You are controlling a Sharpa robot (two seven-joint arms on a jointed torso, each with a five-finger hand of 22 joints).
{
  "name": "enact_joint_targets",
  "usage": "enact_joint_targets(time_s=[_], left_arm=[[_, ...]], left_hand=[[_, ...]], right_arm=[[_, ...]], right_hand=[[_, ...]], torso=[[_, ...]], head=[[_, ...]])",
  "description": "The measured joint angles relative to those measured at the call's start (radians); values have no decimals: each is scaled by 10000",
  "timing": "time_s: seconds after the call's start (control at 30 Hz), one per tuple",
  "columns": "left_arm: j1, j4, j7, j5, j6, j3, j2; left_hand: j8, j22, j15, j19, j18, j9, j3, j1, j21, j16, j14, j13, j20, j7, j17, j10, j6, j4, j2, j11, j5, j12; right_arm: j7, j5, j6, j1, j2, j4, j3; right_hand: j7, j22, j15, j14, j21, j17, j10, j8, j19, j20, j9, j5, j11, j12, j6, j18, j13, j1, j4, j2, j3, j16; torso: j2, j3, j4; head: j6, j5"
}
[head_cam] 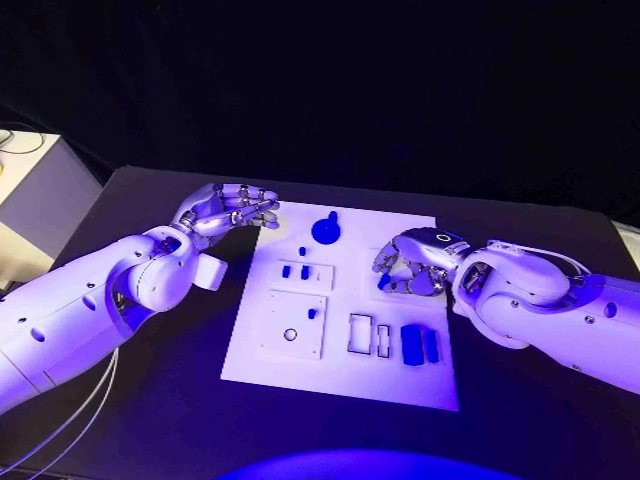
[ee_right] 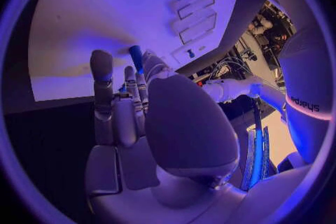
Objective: Assemble the parts on the task board
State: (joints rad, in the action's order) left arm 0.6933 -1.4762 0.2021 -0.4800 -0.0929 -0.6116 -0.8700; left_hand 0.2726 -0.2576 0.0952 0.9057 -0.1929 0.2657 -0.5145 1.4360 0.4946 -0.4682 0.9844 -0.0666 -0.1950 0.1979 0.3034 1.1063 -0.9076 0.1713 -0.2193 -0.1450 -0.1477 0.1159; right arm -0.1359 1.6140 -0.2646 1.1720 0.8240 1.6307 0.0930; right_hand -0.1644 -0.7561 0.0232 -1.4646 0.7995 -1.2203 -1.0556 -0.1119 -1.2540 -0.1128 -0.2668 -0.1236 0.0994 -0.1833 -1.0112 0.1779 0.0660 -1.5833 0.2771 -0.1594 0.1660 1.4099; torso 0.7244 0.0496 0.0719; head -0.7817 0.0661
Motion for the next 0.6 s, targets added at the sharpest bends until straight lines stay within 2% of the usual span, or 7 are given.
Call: enact_joint_targets(time_s=[0.27, 0.4, 0.47, 0.6], left_arm=[[-1, 1, -12, 0, 18, 0, -1], [-2, 1, -20, 0, 26, 0, -2], [-2, 1, -23, 0, 30, 0, -3], [-2, 2, -30, 0, 39, 0, -4]], left_hand=[[0, 9, 0, 0, 0, -9, 27, 0, 0, 16, 0, 0, 0, 0, 11, 0, 0, 27, 0, 0, 0, 0], [0, 9, 0, 0, 0, -9, 27, 0, 0, 16, 0, 0, 0, 0, 11, 0, 0, 27, 0, 0, 0, 0], [0, 8, 0, 0, 0, -9, 27, 0, 0, 16, 0, 1, 0, 0, 11, 0, 0, 27, 0, 0, 0, 0], [0, 8, 0, 0, 0, -9, 27, 0, 0, 16, 0, 1, 0, 0, 10, 0, 0, 27, 0, 0, 0, 0]], right_arm=[[-58, 104, 5, -27, 21, 12, 2], [-63, 122, 5, -35, 31, 20, 2], [-64, 125, 5, -38, 34, 20, 2], [-65, 127, 3, -47, 40, 32, 2]], right_hand=[[34, -21, 0, 0, 0, -4, -27, 0, 0, 0, 23, -87, 27, 64, -141, 0, 1, -41, 46, -41, 210, 21], [119, -203, -112, -2, 84, -81, -642, -78, -58, 58, 35, -321, -64, 64, -426, 0, 27, -38, 113, -44, 732, 58], [154, -265, -121, -11, 116, -109, -891, -78, -76, 77, 38, -335, -113, 64, -477, 1, 34, 57, 108, -138, 978, 96], [191, -372, -196, -14, 190, -143, -1309, -121, -126, 126, 47, -303, -195, 187, -659, -25, 47, 104, 70, -186, 1487, 96]], torso=[[0, 4, 1], [0, 5, 2], [0, 5, 2], [-1, 6, 2]], head=[[-17, 7], [-33, 9], [-35, 5], [-47, -2]])
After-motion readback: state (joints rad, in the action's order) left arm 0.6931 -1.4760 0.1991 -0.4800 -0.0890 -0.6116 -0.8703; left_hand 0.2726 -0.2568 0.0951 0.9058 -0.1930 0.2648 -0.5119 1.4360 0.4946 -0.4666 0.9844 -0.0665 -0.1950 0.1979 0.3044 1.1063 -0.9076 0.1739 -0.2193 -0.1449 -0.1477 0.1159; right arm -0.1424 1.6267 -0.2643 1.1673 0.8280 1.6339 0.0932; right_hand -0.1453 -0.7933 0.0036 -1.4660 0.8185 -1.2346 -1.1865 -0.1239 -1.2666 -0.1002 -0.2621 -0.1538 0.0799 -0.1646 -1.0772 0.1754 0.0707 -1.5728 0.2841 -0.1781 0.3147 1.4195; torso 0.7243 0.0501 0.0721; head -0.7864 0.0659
